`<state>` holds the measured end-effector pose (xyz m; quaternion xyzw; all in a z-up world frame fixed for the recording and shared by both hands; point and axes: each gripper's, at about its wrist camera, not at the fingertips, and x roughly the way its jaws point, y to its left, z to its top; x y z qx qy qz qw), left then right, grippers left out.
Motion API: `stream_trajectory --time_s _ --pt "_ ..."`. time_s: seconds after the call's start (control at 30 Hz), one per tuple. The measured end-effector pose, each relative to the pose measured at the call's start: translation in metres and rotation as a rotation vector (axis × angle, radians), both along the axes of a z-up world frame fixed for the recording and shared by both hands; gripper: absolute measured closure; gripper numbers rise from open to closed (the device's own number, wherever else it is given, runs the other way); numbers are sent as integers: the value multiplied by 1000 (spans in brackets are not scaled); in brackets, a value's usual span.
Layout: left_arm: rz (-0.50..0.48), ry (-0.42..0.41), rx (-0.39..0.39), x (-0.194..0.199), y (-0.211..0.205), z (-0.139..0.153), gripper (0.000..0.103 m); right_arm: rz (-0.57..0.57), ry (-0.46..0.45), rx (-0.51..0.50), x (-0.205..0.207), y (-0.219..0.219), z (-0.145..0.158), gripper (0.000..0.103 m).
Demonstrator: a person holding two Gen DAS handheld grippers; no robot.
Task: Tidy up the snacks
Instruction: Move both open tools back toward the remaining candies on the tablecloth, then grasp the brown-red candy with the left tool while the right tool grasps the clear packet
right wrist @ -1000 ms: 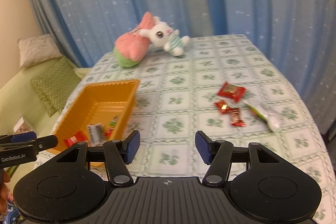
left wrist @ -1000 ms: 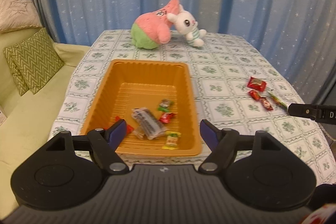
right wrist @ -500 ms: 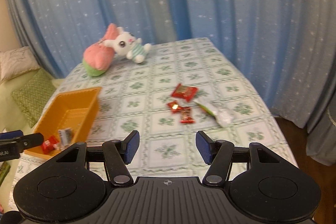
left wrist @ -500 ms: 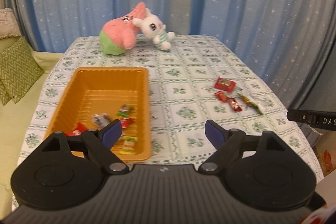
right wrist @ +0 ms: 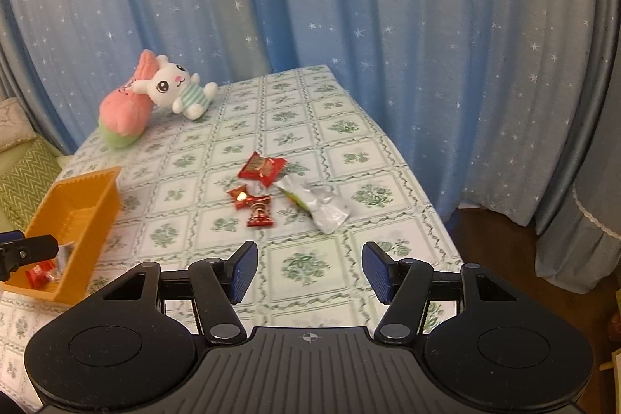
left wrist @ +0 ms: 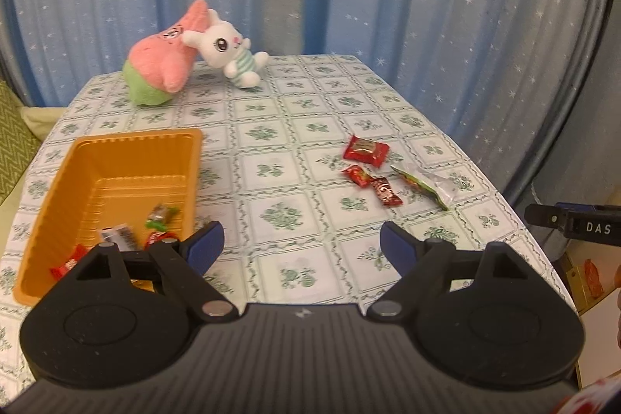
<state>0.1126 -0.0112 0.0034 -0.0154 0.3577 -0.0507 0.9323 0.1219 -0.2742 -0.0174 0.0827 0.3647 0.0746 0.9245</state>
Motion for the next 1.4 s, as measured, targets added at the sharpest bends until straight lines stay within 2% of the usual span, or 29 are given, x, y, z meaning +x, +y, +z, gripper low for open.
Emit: stream_trajectory --time_s 0.37,0.87,1.3,1.37,1.4 --pt "-45 38 14 41 -31 -25 17 107 -8 -40 38 -11 -21 43" --pt "-72 90 9 109 -50 -75 17 314 -10 -128 128 -1 -76 43" --pt "-65 97 -7 134 -50 -97 17 443 36 -199 187 26 -116 44" --pt "-66 99 -9 136 -51 -99 17 446 42 -200 192 28 -120 47" --pt "-65 100 -10 137 -51 -100 17 448 47 -206 193 30 -121 55"
